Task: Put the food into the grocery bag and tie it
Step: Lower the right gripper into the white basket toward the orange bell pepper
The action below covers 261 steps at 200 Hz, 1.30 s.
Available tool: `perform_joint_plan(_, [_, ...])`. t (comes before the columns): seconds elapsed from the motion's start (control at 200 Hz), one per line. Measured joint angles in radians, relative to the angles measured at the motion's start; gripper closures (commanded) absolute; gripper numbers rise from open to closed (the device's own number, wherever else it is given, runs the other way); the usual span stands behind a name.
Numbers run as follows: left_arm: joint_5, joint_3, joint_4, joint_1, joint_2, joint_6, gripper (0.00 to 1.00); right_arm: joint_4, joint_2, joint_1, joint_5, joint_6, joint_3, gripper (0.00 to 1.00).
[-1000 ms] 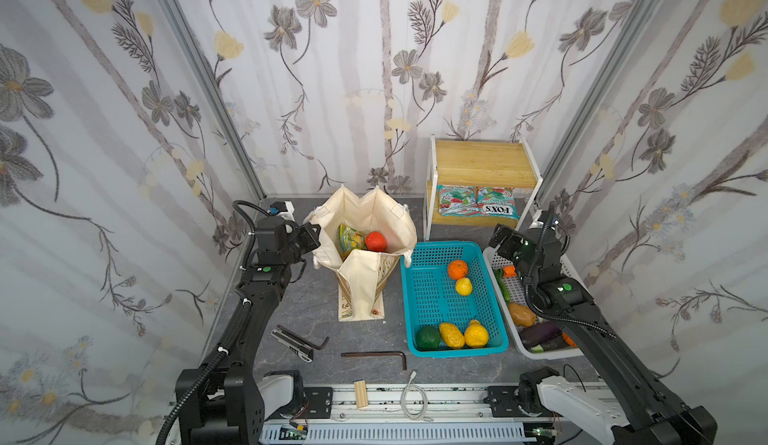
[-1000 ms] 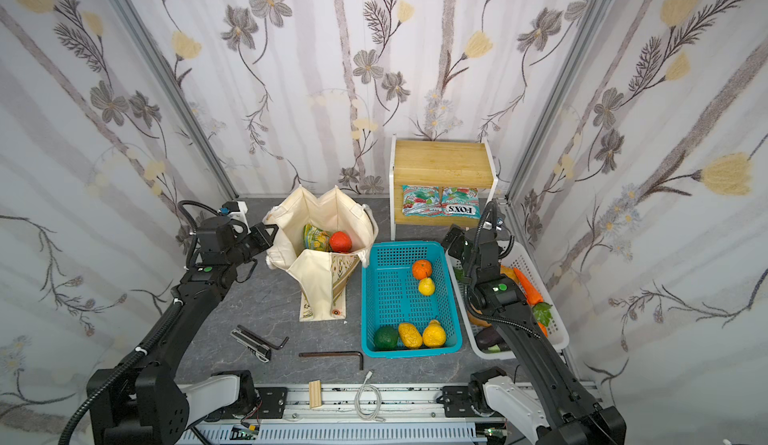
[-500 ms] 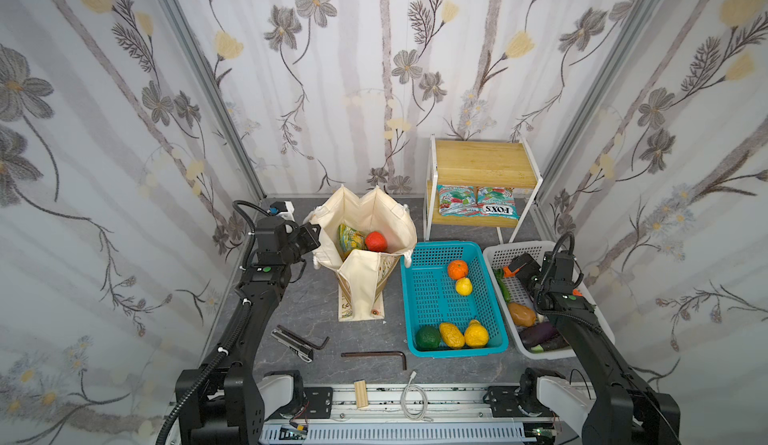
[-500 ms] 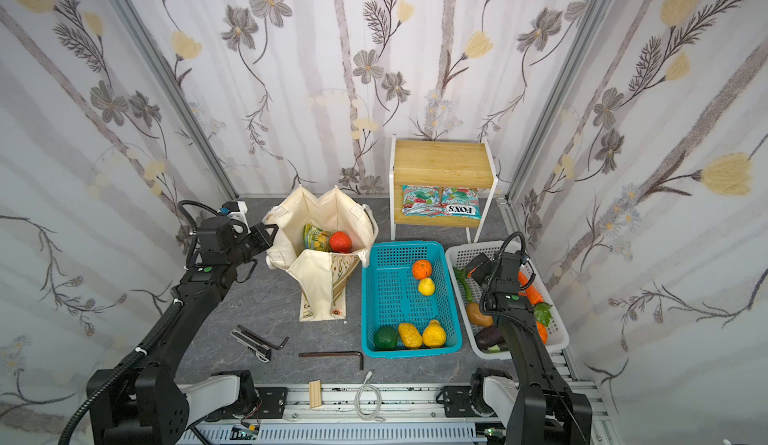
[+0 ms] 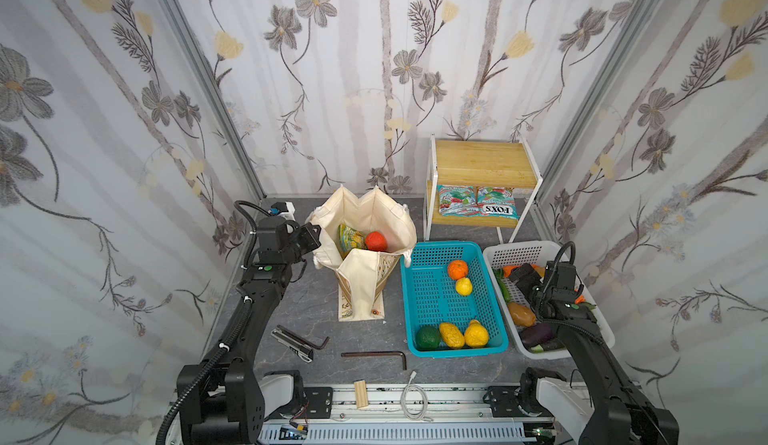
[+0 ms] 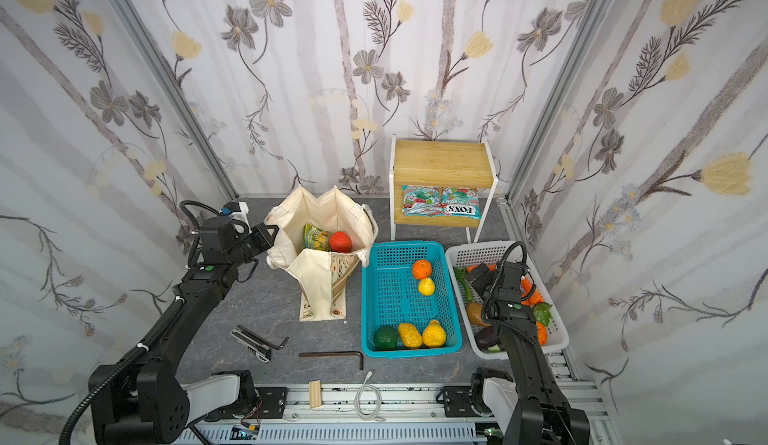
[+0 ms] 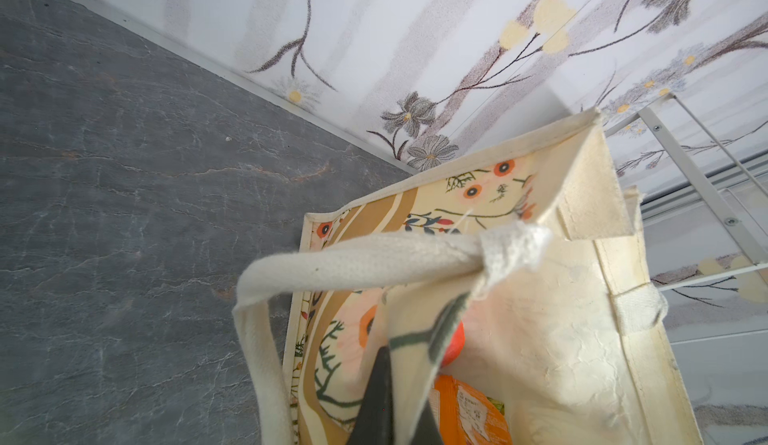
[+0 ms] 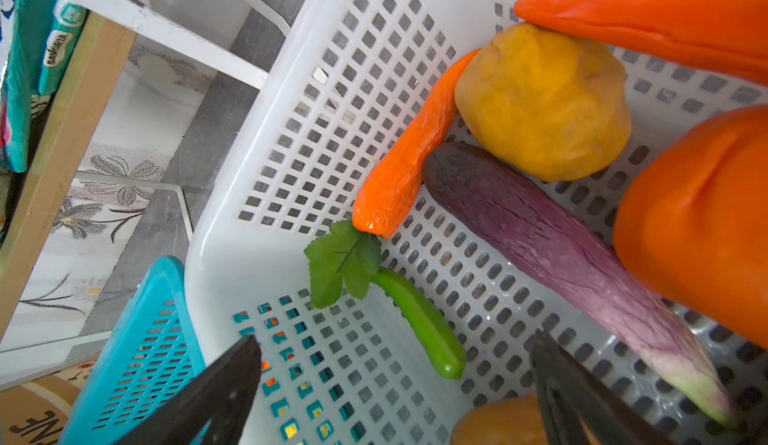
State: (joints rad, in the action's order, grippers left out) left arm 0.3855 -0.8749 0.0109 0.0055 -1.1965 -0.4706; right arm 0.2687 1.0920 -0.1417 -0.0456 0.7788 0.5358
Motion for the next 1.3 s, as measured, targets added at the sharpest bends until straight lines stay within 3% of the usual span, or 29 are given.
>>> perform_joint_plan(0.21, [0.0, 0.0, -0.001, 0.0, 0.007, 0.0, 1.0, 0.141, -0.111, -0.002, 0.033, 0.017, 0.043, 0.0])
perform_joint_plan(0.41, [0.0, 0.0, -0.001, 0.0, 0.009, 0.0, 1.0, 0.338, -0.177, -0.003, 0.167, 0.052, 0.159, 0.0])
perform_joint_plan(0.7, [0.004, 0.0, -0.001, -0.002, 0.018, 0.0, 1.0, 0.599, -0.079, -0.024, 0.406, 0.126, 0.328, 0.0])
perform_joint_plan(0.889, [0.003, 0.0, -0.001, -0.005, 0.018, 0.0, 1.0, 0.571, -0.055, -0.043, 0.433, 0.079, 0.321, 0.0])
perform_joint_plan(1.184, [-0.014, 0.003, 0.0, -0.009, 0.01, 0.001, 1.0, 0.41, -0.177, -0.037, 0.422, -0.058, 0.21, 0.01])
perform_joint_plan(1.304, [-0.014, 0.003, -0.001, -0.009, 0.018, 0.001, 1.0, 0.382, -0.125, -0.038, 0.361, -0.092, 0.17, 0.02])
